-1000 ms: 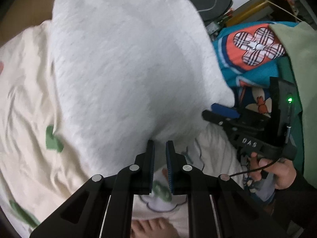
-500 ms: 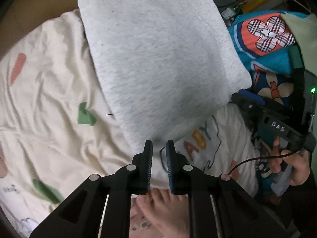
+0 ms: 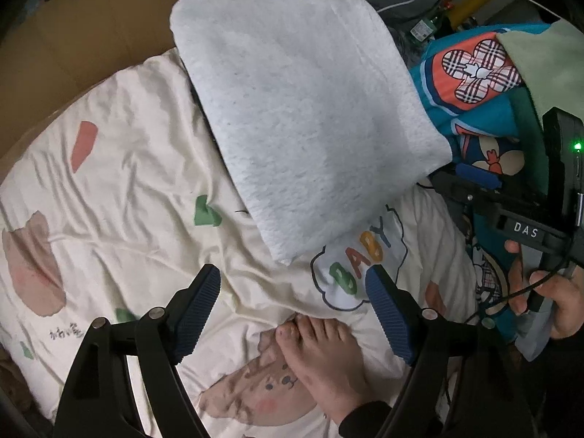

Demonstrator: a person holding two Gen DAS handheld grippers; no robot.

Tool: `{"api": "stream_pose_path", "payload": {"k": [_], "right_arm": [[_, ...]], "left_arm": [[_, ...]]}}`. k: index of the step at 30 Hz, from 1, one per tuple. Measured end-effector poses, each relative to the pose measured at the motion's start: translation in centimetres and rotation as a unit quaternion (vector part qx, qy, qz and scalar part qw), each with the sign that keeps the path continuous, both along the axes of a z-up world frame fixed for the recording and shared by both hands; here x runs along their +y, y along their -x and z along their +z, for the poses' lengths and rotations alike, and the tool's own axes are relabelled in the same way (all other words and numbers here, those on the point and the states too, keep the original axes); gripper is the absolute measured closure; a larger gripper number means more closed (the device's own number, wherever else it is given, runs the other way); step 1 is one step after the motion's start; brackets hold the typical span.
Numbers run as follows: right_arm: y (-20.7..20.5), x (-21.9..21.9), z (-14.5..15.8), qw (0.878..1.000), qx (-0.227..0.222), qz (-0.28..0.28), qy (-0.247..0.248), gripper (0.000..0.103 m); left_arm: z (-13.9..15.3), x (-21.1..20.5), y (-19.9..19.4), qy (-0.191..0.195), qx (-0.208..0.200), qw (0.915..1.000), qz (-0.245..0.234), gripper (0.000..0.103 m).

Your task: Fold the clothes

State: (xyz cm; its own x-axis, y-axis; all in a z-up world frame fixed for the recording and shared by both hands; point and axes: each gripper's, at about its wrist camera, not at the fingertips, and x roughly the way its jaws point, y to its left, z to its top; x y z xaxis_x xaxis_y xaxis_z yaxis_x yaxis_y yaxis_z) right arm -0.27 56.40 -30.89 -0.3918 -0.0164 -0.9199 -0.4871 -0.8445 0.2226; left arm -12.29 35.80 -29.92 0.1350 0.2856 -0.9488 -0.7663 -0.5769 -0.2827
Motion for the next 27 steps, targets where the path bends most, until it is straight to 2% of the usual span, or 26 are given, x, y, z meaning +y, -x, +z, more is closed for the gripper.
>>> {"api": "stream_pose_path", "payload": {"k": [3, 5, 6, 11, 12, 13, 16, 22, 27], "right_arm": [[0.3, -0.1, 1.3, 1.0, -0.006, 0.008, 0.008, 0.014], [0.2, -0.6, 1.7, 1.0, -0.008, 0.009, 0.014, 0.002], [-0.2, -0.5, 2.1, 1.0, -0.006, 0.009, 0.015, 0.001], [-0.1, -1.2, 4.2, 1.0, -0.005, 0.003, 0.005, 0.001], [0.0, -1.4, 4.5, 1.0, -0.005, 0.008, 0.005, 0.001], [0.1, -1.5, 4.9, 1.0, -0.004, 0.014, 0.005, 0.001], [0.1, -1.7, 6.3, 1.0, -0.001, 0.02, -0.001, 0.001], [-1.1, -1.2, 9.3, 1.0, 0.0, 0.01, 0.021, 0.001], [-2.3, -1.4, 11.9, 1.0, 0.002, -0.001, 0.025, 0.001]], "left_arm": [[1.2, -1.1, 0.6, 0.004, -0.003, 0.9999, 0.015, 0.021], [2.0, -1.9, 0.9, 0.007, 0.0, 0.9997, 0.023, 0.021], [2.5, -2.3, 1.1, 0.009, 0.004, 0.9996, 0.025, 0.021], [5.4, -4.1, 1.8, -0.002, 0.014, 0.9993, 0.034, 0.019], [6.1, -4.4, 2.1, -0.007, 0.018, 0.9992, 0.035, 0.004], [6.7, -4.7, 2.3, -0.013, 0.022, 0.999, 0.036, 0.0], [8.5, -5.4, 3.0, -0.02, 0.033, 0.9984, 0.042, 0.0], [12.0, -6.5, 3.4, -0.03, 0.044, 0.9973, 0.05, 0.0], [14.7, -7.3, 2.5, -0.018, 0.057, 0.9967, 0.054, 0.0]]}}
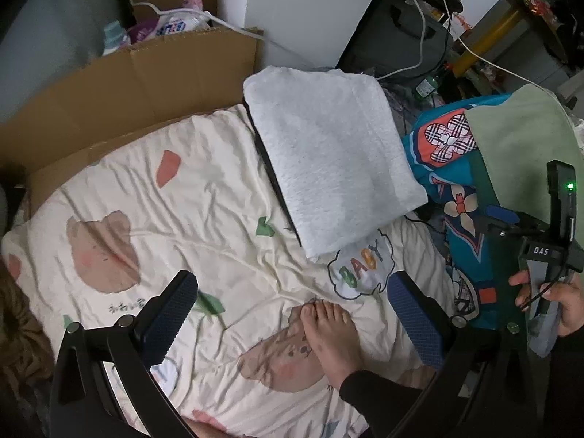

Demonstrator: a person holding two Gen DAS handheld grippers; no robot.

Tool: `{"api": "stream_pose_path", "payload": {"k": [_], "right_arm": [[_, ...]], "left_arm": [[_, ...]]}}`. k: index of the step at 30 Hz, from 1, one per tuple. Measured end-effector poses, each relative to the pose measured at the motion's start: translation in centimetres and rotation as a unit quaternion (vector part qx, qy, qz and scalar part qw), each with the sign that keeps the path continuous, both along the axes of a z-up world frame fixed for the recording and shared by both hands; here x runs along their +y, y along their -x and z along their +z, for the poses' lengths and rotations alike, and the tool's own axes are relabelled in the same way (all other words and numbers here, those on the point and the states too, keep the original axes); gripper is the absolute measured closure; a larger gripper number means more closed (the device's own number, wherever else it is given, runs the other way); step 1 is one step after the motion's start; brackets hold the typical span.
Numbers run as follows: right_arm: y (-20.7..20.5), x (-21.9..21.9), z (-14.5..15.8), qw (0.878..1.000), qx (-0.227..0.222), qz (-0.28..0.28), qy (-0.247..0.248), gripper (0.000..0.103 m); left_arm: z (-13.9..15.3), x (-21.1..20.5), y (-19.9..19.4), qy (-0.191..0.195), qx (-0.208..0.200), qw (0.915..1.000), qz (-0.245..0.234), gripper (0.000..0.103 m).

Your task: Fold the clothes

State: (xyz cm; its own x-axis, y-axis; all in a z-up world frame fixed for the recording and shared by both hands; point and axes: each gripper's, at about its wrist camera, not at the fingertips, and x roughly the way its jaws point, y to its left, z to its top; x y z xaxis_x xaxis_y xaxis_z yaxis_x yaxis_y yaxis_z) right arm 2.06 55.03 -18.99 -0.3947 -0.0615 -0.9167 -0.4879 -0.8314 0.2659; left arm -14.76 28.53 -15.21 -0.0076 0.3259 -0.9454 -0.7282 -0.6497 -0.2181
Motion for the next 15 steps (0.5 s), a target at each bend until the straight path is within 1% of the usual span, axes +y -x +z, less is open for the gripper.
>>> {"api": "stream_pose_path", "payload": {"k": [2, 5, 8, 10, 15], "right_arm": [[-0.4, -0.2, 0.9, 1.0, 0.0, -0.003, -0.002, 0.001], [-0.9, -0.5, 2.3, 1.0, -0.001, -0.006, -0.002, 0.001], [-1.5, -0.7, 3.9, 1.0, 0.012, -0.01, 0.003, 0.001], [-1.7, -1.0, 4.9, 1.0, 0.013, -0.009, -0.001, 0.001], [-2.0, -2.1, 7.3, 1.0, 0.014, 0.004, -0.015, 0.001]], "left_arm": [[1.0, -0.5, -0.4, 0.011, 0.002, 0.9999, 0.008, 0.0], [2.9, -1.5, -0.9, 0.005, -0.001, 0.9998, 0.02, 0.0], [4.8, -2.5, -1.4, 0.002, 0.014, 0.9996, 0.024, 0.0], [5.9, -3.2, -1.7, 0.004, 0.022, 0.9993, 0.03, 0.0], [8.2, -5.5, -2.0, 0.002, 0.028, 0.9979, 0.059, 0.0]]}}
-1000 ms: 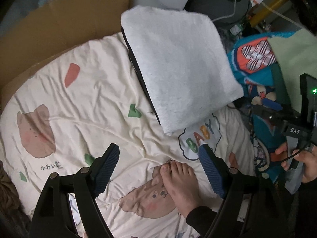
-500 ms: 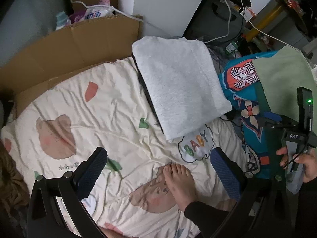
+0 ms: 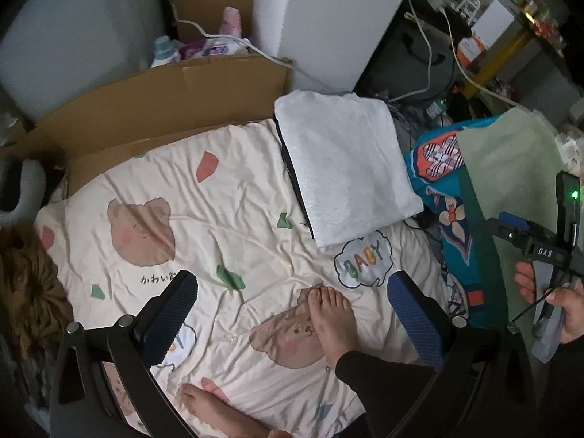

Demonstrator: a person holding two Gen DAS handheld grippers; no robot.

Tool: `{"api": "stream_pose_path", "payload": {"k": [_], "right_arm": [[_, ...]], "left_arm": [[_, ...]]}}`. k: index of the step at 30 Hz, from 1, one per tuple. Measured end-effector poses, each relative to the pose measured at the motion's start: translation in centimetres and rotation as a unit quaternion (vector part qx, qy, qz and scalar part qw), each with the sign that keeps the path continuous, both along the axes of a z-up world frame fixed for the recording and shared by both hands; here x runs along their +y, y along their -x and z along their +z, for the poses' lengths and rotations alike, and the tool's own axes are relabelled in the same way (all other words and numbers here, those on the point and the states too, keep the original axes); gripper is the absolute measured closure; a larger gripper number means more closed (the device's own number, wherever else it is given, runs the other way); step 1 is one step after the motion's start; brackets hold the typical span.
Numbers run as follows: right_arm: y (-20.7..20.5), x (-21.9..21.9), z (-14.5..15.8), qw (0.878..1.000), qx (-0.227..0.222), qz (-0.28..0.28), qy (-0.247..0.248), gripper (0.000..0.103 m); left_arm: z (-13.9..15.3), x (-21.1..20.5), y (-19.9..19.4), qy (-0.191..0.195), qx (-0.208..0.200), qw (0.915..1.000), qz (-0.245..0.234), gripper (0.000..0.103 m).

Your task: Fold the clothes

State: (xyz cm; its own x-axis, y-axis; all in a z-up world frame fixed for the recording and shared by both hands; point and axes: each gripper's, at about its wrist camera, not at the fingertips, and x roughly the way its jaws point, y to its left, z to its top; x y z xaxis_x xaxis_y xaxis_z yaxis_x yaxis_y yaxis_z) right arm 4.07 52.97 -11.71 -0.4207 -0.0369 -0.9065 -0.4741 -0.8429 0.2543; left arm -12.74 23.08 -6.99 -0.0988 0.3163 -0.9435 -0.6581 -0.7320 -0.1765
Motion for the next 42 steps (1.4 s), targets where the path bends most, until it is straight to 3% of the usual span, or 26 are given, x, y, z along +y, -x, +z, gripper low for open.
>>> {"api": "stream_pose_path", "payload": {"k": [11, 25, 31, 39, 42], "right_arm": [[-1.2, -2.2, 5.4, 1.0, 0.026, 0.007, -0.003, 0.001], [-2.2, -5.1, 10.8, 0.999, 0.031, 0.019, -0.014, 0.001], [-2.3, -6.1, 14.4, 0.999, 0.043, 0.016, 0.002, 0.001], [-2.0, -9.3, 20.6, 0.997, 0.063, 0.036, -0.006, 0.0], [-1.5, -10.9, 22.1, 0.996, 0.073, 0.043, -0.004, 0.001]], "left_arm": [[5.7, -3.8, -2.0, -0.042, 0.027, 0.9985, 0.024, 0.0], [10.7, -10.3, -4.0, -0.078, 0.037, 0.9932, 0.077, 0.0], [13.7, -13.3, -4.9, -0.078, 0.067, 0.9903, 0.093, 0.0], [16.9, -18.0, -6.1, -0.1, 0.075, 0.9849, 0.12, 0.0], [17.4, -19.7, -6.7, -0.087, 0.082, 0.9843, 0.13, 0.0]]}}
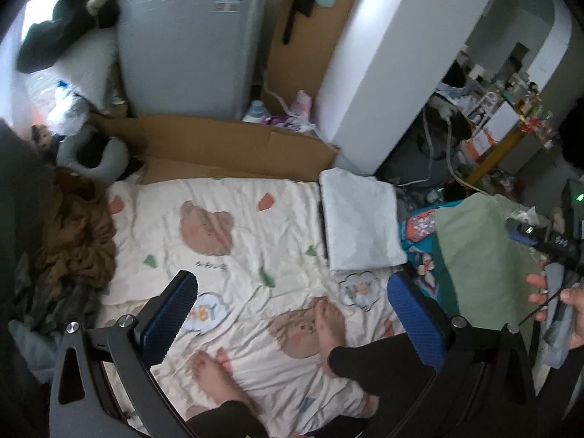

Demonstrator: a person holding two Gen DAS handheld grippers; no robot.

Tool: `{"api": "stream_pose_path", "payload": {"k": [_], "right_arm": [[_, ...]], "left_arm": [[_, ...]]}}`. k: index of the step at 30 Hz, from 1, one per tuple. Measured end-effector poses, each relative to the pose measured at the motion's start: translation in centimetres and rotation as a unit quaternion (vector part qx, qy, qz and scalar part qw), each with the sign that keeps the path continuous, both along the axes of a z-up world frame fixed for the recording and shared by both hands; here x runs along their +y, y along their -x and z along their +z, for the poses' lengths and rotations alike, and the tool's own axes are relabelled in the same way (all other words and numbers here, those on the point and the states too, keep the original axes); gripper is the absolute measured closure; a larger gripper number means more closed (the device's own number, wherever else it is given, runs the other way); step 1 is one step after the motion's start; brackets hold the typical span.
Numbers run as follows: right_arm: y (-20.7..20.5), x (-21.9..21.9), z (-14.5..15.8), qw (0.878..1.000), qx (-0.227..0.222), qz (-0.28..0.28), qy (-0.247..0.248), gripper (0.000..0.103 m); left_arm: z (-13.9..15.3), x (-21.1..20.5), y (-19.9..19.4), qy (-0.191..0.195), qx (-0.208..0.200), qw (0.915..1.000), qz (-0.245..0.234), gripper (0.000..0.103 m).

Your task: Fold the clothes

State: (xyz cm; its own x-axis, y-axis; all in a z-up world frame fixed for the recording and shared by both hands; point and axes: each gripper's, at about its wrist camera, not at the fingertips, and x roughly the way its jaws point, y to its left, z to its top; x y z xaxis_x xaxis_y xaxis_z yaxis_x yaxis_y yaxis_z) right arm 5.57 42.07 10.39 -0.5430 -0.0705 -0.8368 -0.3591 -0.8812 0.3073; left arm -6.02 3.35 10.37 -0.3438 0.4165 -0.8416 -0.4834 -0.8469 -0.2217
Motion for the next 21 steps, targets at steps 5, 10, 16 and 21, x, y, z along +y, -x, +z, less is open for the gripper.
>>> {"api": "stream_pose_path", "payload": {"k": [5, 10, 16, 21], "right_arm": [[1.2, -3.1, 1.4, 1.0, 0.009, 0.019, 0.006, 0.001], [2.7, -6.4, 2.4, 0.999, 0.01, 0.044, 0.008, 0.001], [4.2, -10.7, 3.6, 0.997, 0.022, 0.069, 0.008, 0.0], [4.5, -12.6, 3.3, 0.997, 0.028, 0.072, 0.015, 0.001]], "left_arm": [[1.0, -3.0, -0.6, 0.014, 0.001, 0.9997, 0.019, 0.0], [2.7, -6.2, -0.8, 0.019, 0.003, 0.9992, 0.035, 0.0], [3.3, -10.4, -1.7, 0.029, 0.014, 0.9968, 0.073, 0.0], [2.7, -14.0, -2.4, 0.036, 0.009, 0.9939, 0.103, 0.0]]}}
